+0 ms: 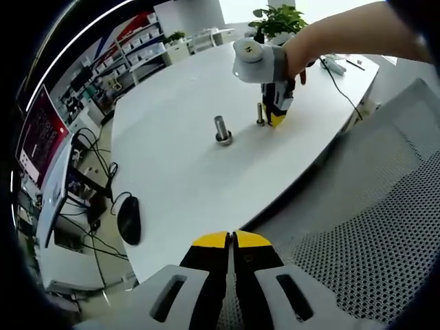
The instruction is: Place the washer onto the threaded stud by aligning its center hole with the stud, sliding it down to the base, and recovering from edge contact or off-axis alignment until the washer reaches the visible bottom stop.
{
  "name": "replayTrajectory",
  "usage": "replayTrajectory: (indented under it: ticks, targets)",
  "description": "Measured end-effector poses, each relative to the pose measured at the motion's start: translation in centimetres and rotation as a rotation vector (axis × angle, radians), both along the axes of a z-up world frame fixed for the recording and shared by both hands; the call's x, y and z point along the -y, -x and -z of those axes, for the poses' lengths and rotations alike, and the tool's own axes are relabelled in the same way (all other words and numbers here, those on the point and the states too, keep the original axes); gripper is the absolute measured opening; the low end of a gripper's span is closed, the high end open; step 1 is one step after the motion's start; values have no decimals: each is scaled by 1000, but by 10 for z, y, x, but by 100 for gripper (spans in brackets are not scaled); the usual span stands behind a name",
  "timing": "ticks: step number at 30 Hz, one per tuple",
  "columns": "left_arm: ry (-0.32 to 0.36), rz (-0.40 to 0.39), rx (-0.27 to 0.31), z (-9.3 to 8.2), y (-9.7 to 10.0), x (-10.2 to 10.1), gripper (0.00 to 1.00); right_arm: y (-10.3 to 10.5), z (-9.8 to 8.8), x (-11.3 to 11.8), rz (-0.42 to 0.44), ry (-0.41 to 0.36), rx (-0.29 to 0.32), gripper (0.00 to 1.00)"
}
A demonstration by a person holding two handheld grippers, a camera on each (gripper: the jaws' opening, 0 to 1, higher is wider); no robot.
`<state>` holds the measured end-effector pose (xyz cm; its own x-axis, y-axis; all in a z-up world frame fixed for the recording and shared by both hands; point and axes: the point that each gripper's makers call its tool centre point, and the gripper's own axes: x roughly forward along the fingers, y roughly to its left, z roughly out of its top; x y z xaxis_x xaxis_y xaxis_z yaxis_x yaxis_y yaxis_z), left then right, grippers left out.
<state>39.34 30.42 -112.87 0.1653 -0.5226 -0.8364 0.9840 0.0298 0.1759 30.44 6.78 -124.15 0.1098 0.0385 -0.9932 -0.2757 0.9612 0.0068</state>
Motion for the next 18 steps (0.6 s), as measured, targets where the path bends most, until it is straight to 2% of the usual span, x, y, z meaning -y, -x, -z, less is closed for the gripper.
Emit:
replayTrajectory:
  ticks: [8, 14, 18]
  targets:
    - [-1, -1, -1, 0, 0, -1, 0, 0, -1, -1, 23, -4, -23, 14]
    - [-5, -1, -1, 1, 0, -1, 0, 1, -2, -3, -30, 10, -50, 14]
    - [-7, 0, -1, 1, 0, -1, 0, 1, 0, -1, -19, 13, -62, 14]
